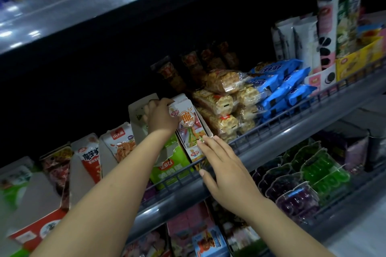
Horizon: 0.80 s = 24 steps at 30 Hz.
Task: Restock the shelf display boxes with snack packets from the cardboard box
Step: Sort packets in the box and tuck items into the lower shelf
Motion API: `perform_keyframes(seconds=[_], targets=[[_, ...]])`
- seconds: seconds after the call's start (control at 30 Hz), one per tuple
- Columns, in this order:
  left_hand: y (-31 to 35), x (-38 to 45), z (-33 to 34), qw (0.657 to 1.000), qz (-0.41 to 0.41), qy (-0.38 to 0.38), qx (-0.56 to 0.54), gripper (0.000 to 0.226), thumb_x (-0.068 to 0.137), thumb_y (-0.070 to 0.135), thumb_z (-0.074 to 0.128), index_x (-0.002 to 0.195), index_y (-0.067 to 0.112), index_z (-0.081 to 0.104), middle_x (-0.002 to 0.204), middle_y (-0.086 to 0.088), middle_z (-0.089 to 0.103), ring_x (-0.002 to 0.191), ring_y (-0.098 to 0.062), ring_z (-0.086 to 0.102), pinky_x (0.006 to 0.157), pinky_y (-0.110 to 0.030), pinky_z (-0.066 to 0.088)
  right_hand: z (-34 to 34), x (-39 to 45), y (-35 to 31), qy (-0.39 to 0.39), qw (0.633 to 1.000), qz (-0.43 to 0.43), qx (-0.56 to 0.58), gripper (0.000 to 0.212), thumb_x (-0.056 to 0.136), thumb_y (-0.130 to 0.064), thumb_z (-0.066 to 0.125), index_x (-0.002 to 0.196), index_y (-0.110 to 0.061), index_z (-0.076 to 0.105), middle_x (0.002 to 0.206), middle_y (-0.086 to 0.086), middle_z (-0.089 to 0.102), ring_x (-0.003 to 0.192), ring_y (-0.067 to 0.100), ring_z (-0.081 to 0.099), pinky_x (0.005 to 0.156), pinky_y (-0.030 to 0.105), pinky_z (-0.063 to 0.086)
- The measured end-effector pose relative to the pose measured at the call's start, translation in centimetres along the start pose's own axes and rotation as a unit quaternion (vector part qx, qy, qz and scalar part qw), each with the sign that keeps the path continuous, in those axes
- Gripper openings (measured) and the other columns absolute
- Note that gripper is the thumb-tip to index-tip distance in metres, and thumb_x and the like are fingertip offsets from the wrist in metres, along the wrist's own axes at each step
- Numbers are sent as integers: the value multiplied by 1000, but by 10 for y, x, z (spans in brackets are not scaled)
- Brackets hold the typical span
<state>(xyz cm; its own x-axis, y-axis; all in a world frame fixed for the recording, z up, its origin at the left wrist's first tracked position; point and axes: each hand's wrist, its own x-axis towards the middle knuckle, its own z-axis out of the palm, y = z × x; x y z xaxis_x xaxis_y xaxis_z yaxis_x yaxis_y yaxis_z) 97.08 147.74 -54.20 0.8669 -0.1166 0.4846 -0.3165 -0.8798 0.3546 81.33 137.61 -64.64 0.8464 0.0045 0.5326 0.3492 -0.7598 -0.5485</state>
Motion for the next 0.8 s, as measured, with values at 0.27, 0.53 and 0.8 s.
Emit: perform_keyframes(seconds=[0.27, 0.53, 0.8], targets=[[5, -27, -15, 994, -20, 26, -101, 37, 88, 26, 62, 124, 22, 55, 137, -7, 40, 134, -24, 24, 111, -36, 25, 1, -3, -1, -9, 1000, 1, -24, 62, 100, -36, 34, 149, -31, -1, 154, -21, -15, 137, -4, -23, 110, 17, -8], [-5, -129, -43, 980, 99, 58, -162, 29, 90, 30, 46, 116, 25, 58, 119, 8, 51, 120, -11, 40, 105, -38, 31, 12, -30, -13, 49, 999, 4, -3, 59, 92, -41, 33, 147, -22, 26, 152, -11, 25, 140, 6, 15, 113, 22, 14], [-52, -250, -9, 977, 37, 19, -209, 22, 91, 31, 44, 108, 32, 56, 108, 18, 50, 110, 1, 40, 101, -30, 33, 46, -99, -14, 6, 995, 93, 37, 39, 94, -26, 50, 133, -19, 48, 128, -4, 51, 119, 14, 46, 88, 19, 36]])
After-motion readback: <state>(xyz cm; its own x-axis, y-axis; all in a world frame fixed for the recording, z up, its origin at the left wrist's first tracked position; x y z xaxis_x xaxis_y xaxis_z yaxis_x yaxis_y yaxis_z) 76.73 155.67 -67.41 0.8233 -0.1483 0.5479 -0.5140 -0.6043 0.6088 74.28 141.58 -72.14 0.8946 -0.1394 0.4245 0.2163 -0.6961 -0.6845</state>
